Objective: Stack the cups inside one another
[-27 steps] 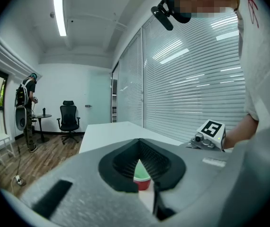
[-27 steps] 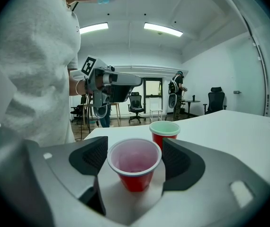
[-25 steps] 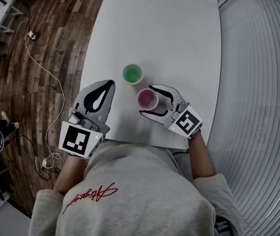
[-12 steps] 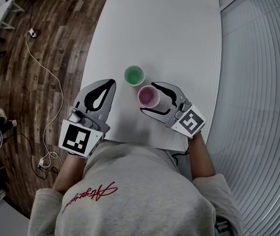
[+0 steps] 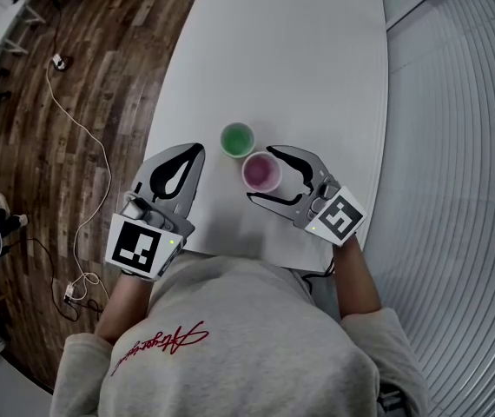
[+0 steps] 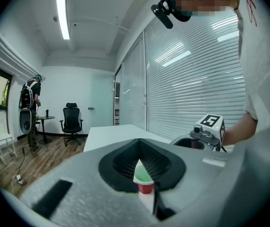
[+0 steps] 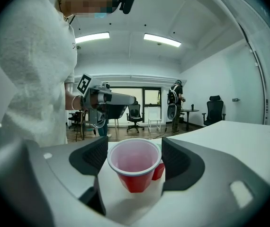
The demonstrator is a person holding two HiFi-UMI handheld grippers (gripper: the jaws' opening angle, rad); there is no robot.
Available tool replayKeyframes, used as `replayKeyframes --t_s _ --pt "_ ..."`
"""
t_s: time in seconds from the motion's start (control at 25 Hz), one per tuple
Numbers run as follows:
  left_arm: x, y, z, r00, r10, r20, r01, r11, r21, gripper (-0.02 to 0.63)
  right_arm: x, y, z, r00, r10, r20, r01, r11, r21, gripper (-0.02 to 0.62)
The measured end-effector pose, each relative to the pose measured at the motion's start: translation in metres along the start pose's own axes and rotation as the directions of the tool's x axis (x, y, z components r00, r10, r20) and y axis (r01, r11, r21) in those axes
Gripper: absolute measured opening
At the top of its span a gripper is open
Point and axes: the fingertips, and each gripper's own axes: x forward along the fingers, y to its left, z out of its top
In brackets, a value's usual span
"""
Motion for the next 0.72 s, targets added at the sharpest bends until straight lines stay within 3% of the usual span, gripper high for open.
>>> replayKeyframes --t_s 0.72 --pt "-0.014 0.005 0.004 0.999 0.038 0.024 -0.038 0.999 -0.011 -0.006 0.012 -0.006 0.046 0.996 0.036 0.079 -0.033 0.999 -0.040 0.353"
